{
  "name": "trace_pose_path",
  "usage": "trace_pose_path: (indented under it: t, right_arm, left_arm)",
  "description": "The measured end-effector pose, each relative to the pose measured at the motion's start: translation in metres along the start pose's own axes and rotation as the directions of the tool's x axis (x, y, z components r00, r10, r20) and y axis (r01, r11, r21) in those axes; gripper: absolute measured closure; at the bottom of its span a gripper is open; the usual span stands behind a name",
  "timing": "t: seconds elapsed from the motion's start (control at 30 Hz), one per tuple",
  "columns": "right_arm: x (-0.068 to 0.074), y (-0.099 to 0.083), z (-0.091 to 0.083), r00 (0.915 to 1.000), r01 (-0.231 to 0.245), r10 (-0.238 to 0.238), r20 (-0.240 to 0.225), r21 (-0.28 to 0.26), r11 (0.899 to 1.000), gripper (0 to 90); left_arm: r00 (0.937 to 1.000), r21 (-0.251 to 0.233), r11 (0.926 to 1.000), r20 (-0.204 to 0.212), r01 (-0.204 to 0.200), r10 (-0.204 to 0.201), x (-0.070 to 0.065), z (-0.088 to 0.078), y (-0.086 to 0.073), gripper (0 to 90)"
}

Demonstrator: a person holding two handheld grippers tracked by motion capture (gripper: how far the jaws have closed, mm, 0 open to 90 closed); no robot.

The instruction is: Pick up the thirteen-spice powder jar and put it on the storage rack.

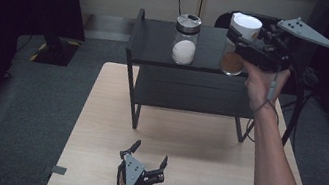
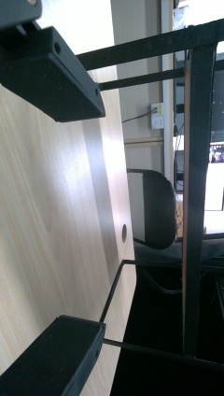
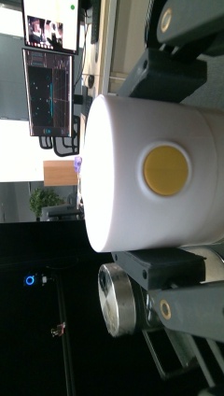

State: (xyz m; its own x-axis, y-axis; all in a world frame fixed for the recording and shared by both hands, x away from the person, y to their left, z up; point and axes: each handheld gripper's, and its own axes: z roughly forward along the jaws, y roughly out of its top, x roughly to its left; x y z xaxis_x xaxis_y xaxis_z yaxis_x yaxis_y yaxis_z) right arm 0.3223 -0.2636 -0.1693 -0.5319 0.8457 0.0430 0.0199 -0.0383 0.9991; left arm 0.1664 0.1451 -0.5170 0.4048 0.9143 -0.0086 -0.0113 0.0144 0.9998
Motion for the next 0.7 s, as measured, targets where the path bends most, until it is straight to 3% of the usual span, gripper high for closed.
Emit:
trace_pose_path:
  t: [0.27,0.47,0.7]
  right_arm:
    - [0.005,-0.007,0.012,0.9993,-0.001,0.002,0.038,-0.028,1.000,30.7]
    - [0.009,-0.012,0.018,0.9982,0.023,-0.021,0.056,-0.044,0.999,30.6]
    - [0.010,-0.017,0.016,0.9980,0.030,-0.026,0.058,-0.063,0.998,30.4]
  left_arm:
    - [1.0000,0.000,1.0000,-0.001,0.000,0.000,0.000,0.000,0.000,0.4]
    - [1.0000,0.000,1.0000,-0.002,-0.001,0.001,0.000,0.000,0.000,0.4]
    - [1.0000,0.000,1.0000,-0.002,0.000,0.000,0.000,0.000,0.000,0.4]
